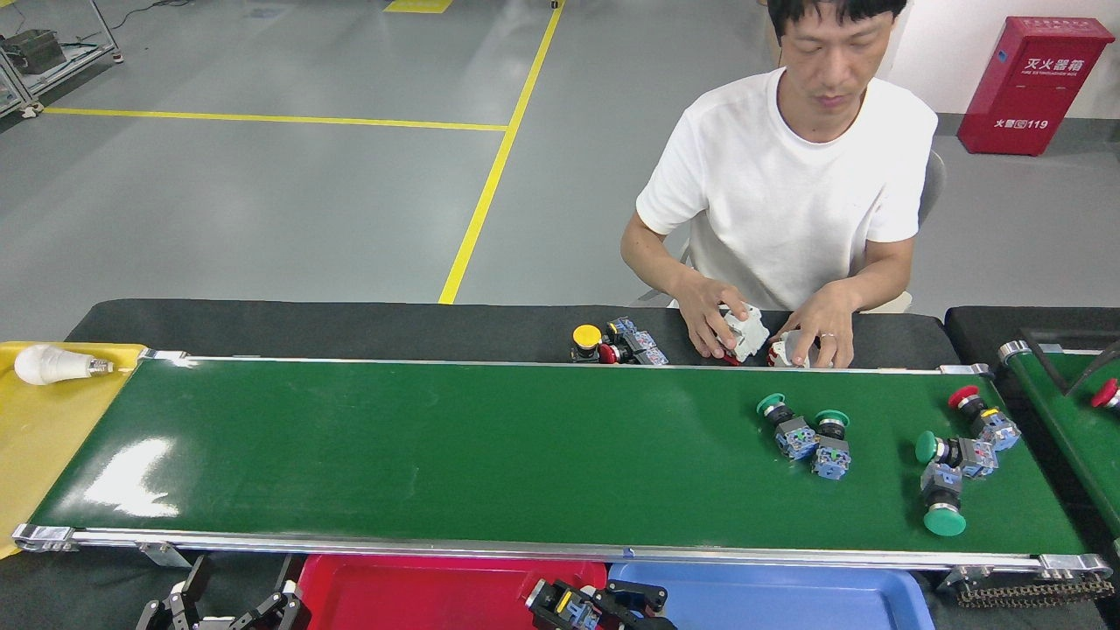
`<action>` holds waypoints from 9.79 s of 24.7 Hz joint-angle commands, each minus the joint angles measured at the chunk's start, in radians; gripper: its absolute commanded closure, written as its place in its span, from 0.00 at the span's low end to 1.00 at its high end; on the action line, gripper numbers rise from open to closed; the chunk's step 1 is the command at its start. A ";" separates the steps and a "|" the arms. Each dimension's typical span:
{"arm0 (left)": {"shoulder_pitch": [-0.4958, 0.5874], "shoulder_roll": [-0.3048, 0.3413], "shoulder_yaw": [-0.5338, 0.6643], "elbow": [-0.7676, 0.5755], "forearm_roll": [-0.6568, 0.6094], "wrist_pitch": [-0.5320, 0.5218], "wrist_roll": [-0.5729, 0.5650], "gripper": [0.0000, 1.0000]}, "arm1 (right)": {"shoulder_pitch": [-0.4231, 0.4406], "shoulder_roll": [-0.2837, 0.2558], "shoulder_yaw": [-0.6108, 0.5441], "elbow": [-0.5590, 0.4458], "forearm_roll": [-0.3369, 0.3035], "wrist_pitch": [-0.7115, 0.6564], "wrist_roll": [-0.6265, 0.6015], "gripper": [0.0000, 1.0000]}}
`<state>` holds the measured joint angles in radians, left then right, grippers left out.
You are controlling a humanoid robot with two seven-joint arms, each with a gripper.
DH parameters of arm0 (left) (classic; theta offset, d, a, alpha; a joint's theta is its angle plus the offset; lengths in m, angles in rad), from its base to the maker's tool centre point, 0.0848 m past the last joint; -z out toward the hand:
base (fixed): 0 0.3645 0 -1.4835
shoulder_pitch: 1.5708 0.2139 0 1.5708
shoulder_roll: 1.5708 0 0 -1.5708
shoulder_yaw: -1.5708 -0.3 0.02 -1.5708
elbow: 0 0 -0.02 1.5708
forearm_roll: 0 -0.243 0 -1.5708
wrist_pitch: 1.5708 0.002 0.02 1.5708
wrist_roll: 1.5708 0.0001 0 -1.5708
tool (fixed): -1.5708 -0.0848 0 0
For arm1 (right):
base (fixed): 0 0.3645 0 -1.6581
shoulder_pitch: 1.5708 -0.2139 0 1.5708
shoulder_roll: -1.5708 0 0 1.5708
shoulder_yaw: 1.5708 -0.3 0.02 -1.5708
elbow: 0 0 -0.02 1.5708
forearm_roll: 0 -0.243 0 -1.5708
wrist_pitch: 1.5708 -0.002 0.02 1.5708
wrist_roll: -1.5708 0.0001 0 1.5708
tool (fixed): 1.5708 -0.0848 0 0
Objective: Pick switch part from conveyor to tray
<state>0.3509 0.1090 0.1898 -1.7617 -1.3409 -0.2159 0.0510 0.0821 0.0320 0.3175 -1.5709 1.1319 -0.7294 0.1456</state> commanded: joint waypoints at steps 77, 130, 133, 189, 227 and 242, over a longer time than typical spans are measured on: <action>-0.570 -0.138 -0.331 0.507 -0.343 -0.105 -0.037 0.00 | -0.146 0.085 0.006 0.138 0.235 0.808 -0.089 0.71; -0.012 -0.035 -0.070 0.019 -0.265 -0.175 -0.016 0.00 | 0.240 -0.029 -0.322 -0.201 0.108 0.752 -0.342 0.00; -0.055 -0.064 -0.020 0.016 -0.218 -0.157 -0.037 0.00 | 0.254 -0.046 -0.316 -0.199 0.108 0.752 -0.347 0.00; -0.130 0.041 -0.153 0.061 -0.123 -0.148 0.041 0.95 | -0.030 -0.084 0.017 -0.017 -0.001 -0.022 -0.113 0.35; -0.572 -0.045 0.079 0.562 -0.254 0.023 -0.017 0.00 | 0.288 0.016 -0.423 -0.199 0.163 0.550 -0.388 0.01; -0.918 0.028 0.014 1.085 -0.285 0.165 0.050 0.05 | -0.102 0.045 -0.103 0.058 0.287 0.768 -0.118 0.06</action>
<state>-0.5395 0.1224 0.2056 -0.6842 -1.6252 -0.0724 0.0862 -0.0006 0.0765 0.2015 -1.5136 1.4174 -0.0008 0.0150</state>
